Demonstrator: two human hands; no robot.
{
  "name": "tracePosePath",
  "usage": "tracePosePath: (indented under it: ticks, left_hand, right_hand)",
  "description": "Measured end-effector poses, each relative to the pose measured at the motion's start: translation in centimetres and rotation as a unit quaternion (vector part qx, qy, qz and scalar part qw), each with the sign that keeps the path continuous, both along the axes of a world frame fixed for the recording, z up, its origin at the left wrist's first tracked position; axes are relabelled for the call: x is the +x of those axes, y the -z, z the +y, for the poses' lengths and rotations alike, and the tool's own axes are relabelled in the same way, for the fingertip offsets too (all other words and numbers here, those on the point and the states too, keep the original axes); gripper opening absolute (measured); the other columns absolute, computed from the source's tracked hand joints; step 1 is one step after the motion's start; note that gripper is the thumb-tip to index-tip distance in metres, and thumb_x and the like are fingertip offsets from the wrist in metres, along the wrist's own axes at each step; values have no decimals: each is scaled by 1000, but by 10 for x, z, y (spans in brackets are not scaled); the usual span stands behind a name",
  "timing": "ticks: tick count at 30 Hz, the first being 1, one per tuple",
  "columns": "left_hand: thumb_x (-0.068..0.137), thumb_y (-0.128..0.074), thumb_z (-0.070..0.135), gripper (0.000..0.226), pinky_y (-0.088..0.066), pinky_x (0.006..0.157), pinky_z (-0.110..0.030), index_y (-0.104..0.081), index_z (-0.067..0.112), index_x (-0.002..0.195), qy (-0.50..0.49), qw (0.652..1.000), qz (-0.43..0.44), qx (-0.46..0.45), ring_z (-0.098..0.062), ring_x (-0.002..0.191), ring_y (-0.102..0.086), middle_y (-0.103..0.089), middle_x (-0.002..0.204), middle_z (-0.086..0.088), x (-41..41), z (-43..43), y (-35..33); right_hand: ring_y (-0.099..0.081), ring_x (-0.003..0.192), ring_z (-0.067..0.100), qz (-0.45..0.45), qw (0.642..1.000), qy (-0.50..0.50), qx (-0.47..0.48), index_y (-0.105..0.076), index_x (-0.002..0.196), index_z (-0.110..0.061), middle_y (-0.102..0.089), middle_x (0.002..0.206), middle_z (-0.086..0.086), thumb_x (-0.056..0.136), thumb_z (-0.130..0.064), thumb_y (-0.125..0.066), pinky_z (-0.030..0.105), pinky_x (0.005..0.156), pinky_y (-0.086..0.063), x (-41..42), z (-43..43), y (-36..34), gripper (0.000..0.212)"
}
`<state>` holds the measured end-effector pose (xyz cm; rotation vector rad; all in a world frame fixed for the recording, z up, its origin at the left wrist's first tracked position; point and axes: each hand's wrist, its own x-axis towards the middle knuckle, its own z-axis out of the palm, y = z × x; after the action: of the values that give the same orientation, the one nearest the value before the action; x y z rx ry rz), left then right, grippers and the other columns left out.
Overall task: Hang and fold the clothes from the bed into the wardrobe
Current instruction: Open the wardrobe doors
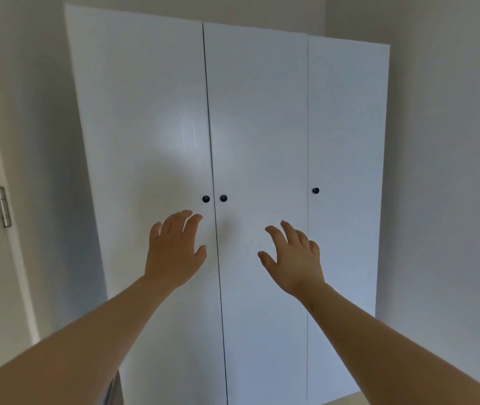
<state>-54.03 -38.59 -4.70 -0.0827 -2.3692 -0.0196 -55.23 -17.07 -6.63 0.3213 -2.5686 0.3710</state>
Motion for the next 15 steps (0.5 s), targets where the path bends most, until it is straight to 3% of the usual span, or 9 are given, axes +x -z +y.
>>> tracePosePath:
  ticks: [10, 15]
  left_hand:
    - [91, -47, 35, 57, -18, 110, -35, -28, 21, 143, -14, 1000, -18, 1, -16, 139, -20, -23, 151, 1, -186, -20, -8]
    - [92, -45, 36, 56, -21, 109, -33, -27, 23, 143, -6, 998, -66, 0, -16, 138, -20, -20, 150, 2, -253, -40, -13]
  right_hand:
    - [-23, 138, 24, -12, 998, -68, -1, -19, 146, -29, -14, 156, 2, 96, -45, -37, 39, 110, -19, -214, -41, -11, 56]
    - [-45, 115, 23, -23, 996, -82, -24, -35, 137, -24, -45, 129, 6, 94, -37, -43, 33, 97, -32, -278, -69, -14, 46]
